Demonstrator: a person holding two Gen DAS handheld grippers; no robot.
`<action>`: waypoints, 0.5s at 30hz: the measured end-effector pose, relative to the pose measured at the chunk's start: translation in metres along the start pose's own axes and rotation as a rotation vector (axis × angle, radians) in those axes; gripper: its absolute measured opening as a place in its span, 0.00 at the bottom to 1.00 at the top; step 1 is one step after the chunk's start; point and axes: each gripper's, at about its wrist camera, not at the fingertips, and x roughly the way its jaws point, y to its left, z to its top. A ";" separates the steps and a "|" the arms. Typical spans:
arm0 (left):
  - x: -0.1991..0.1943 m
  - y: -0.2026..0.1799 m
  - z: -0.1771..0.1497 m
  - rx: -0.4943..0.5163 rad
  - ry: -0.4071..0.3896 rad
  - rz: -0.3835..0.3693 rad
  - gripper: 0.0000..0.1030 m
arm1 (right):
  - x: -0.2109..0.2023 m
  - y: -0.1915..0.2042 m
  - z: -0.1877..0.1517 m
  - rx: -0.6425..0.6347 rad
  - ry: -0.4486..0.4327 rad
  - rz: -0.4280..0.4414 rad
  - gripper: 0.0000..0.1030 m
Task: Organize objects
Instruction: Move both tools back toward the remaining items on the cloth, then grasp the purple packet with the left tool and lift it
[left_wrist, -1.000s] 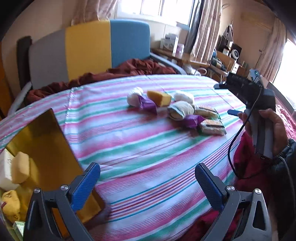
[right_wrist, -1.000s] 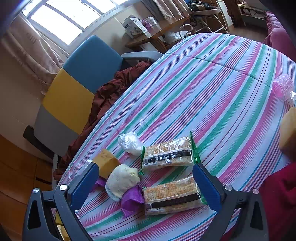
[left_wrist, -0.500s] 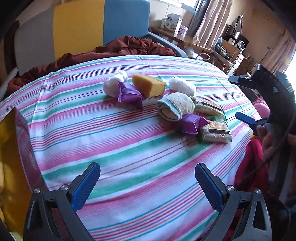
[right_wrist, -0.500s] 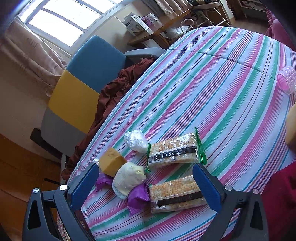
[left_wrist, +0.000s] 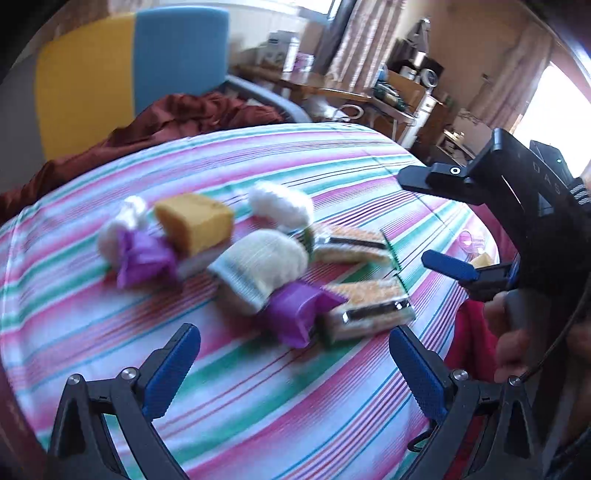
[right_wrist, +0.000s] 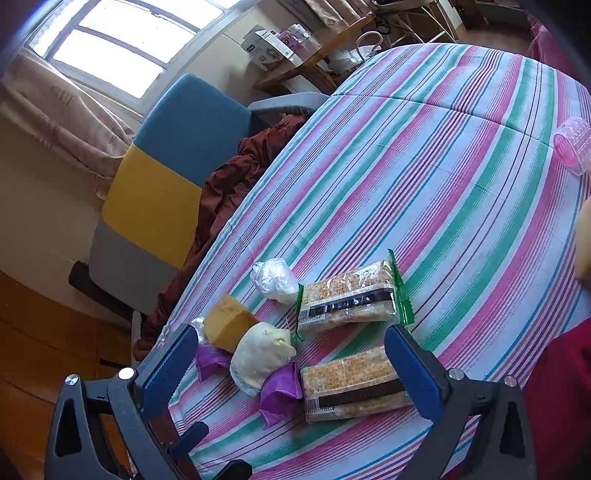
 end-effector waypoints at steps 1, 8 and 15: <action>0.006 -0.002 0.004 0.011 0.000 -0.021 1.00 | -0.001 -0.002 0.001 0.008 -0.005 0.002 1.00; 0.047 -0.005 0.029 0.030 0.039 -0.129 1.00 | 0.003 -0.005 0.000 0.035 0.020 0.022 1.00; 0.040 -0.003 0.013 0.052 0.064 -0.243 0.99 | 0.006 -0.006 0.000 0.032 0.034 0.016 1.00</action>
